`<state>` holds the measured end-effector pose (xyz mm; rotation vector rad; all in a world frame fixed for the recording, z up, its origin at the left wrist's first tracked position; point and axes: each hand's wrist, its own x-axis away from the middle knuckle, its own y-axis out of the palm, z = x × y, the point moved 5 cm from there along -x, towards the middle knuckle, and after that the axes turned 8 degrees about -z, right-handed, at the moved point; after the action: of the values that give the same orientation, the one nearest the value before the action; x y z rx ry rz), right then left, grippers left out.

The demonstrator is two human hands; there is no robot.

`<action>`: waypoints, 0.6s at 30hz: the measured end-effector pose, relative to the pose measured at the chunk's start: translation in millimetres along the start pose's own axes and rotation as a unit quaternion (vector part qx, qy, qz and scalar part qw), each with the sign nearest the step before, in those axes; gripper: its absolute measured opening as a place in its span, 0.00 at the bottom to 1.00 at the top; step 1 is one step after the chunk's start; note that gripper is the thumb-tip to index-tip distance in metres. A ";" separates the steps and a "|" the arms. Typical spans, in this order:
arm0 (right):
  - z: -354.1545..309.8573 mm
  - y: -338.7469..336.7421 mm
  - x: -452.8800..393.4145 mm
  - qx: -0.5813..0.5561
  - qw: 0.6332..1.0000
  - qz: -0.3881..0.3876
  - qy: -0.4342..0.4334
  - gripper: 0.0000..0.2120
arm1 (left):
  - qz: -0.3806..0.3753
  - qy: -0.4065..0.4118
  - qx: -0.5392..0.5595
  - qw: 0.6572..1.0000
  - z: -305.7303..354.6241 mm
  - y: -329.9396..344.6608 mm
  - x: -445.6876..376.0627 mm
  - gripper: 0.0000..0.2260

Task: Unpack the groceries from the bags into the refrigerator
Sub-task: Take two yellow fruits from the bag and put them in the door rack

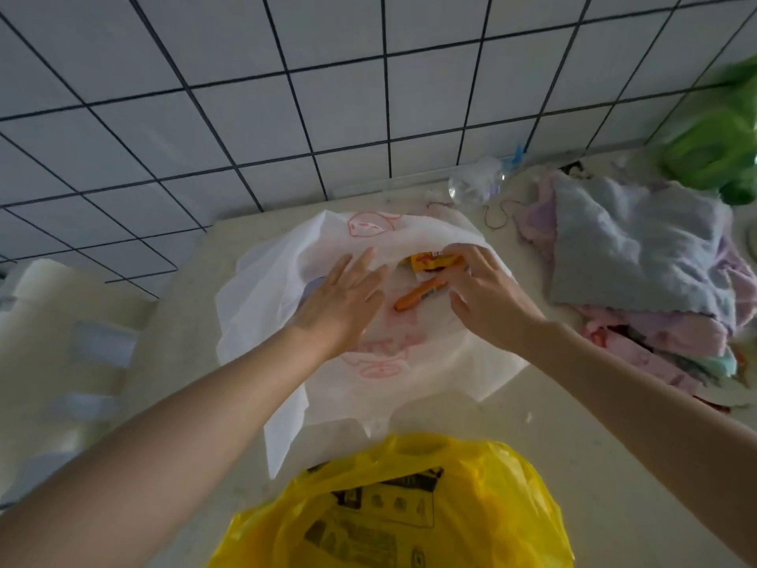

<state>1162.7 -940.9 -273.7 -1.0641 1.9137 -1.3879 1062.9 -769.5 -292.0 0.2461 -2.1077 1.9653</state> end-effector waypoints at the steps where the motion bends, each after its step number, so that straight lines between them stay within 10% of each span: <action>1: 5.2 5.3 -11.2 0.025 0.999 -0.013 -0.026 0.11 | -0.011 -0.035 0.044 0.998 -7.7 -0.5 -10.4 0.20; 18: 59.5 72.5 -116.1 0.188 0.971 -0.134 -0.058 0.22 | -0.073 -0.125 -0.092 0.985 -73.7 10.9 -118.0 0.30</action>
<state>1252.2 -862.8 -364.0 -1.2103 1.3855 -1.7108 1177.3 -700.7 -332.6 0.6206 -2.3311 1.7209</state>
